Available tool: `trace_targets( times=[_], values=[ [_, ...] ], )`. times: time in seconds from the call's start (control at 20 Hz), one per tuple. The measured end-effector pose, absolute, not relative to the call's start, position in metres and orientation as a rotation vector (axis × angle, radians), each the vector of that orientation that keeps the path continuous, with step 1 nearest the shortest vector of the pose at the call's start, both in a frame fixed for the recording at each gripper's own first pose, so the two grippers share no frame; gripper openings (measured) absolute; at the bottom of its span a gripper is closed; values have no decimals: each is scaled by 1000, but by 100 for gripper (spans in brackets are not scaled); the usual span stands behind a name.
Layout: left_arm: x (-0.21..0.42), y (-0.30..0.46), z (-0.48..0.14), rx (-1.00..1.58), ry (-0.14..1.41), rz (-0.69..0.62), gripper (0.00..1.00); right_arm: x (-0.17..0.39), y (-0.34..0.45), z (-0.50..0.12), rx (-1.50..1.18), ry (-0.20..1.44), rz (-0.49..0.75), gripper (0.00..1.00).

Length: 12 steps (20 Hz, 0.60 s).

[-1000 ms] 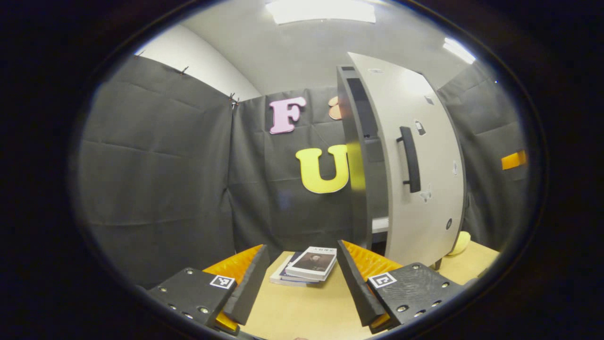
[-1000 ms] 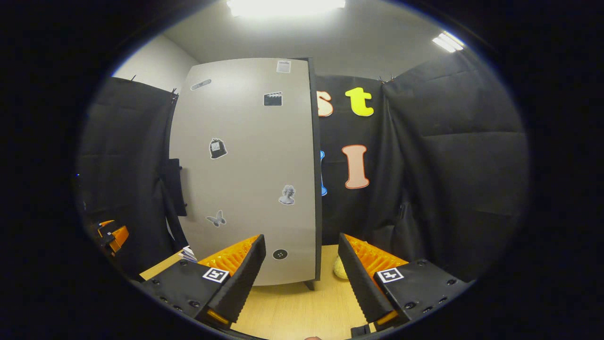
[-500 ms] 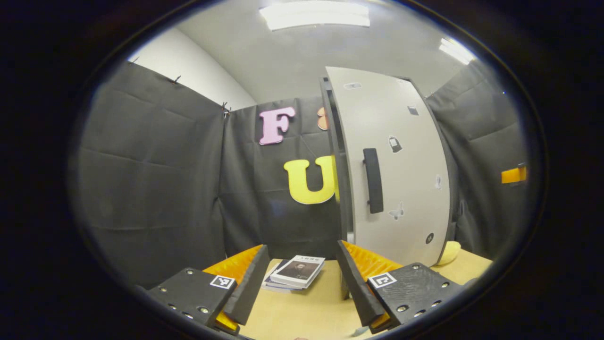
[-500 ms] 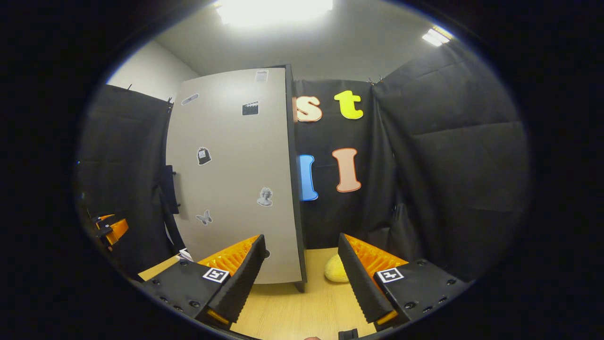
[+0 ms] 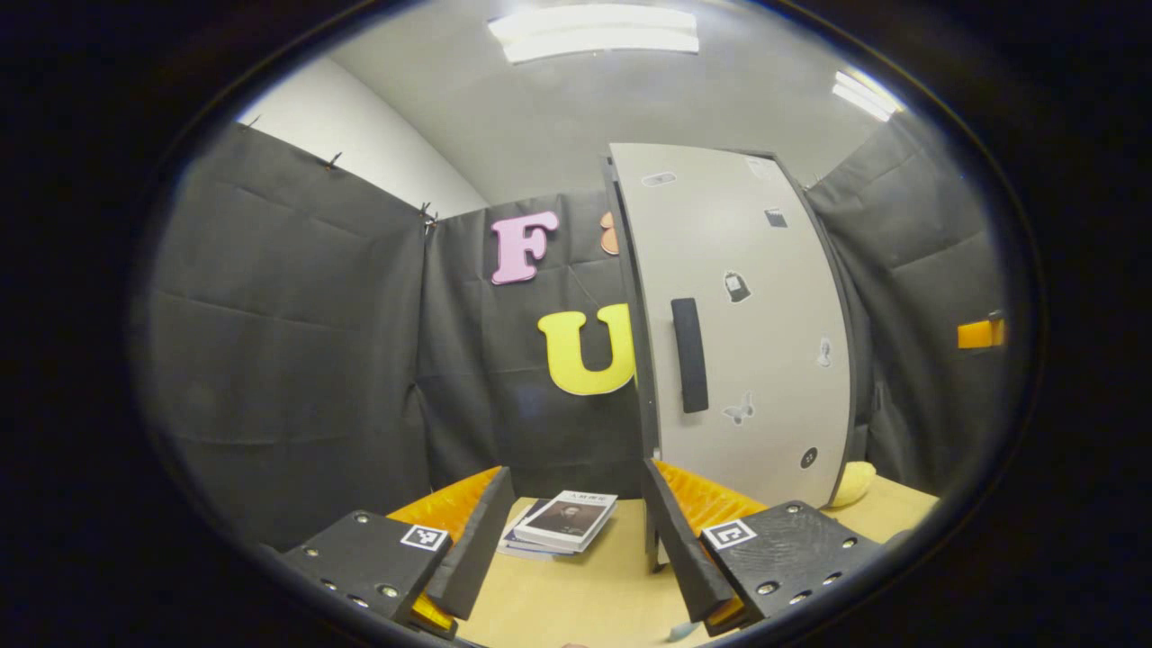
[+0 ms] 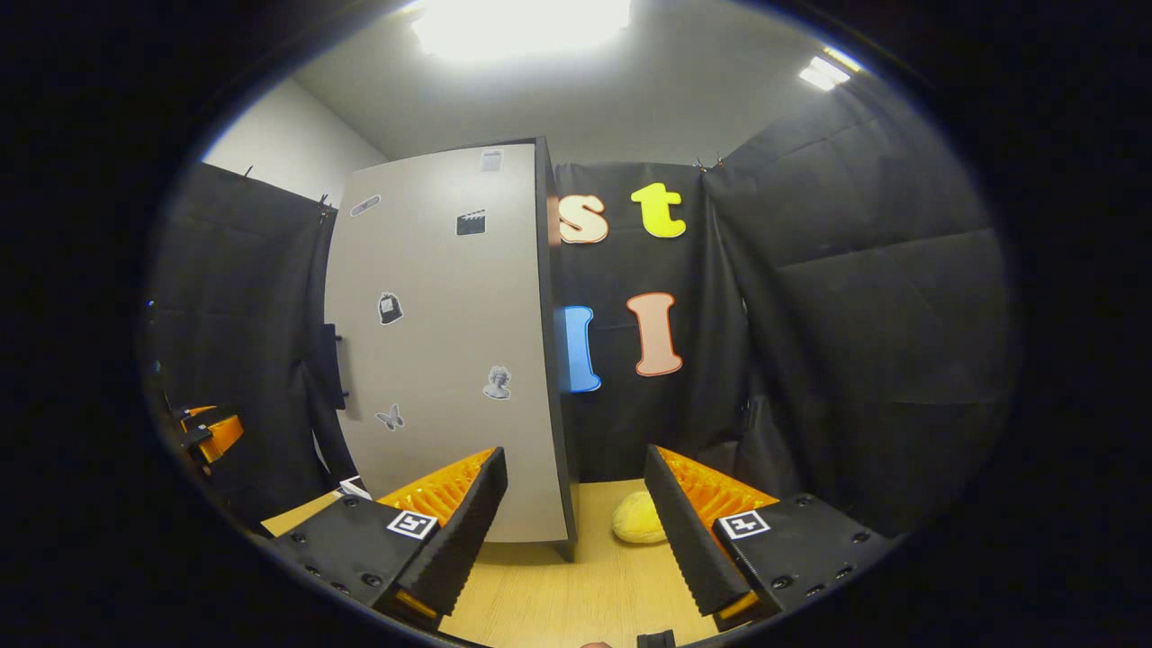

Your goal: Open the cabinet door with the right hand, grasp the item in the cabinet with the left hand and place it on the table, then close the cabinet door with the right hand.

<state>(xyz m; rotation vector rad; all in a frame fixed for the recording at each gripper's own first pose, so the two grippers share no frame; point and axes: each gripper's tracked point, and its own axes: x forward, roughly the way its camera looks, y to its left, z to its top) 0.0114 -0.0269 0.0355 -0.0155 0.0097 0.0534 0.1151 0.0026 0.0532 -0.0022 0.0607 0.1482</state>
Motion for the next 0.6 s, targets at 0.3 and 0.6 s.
trace_targets(
  times=[0.3,0.6],
  values=[
    [10,-27,37,-17,5,43,87,106,0,58,-10,49,130,98],
    [7,-28,37,-12,6,35,87,105,-2,61,-12,42,118,96]
  ],
)
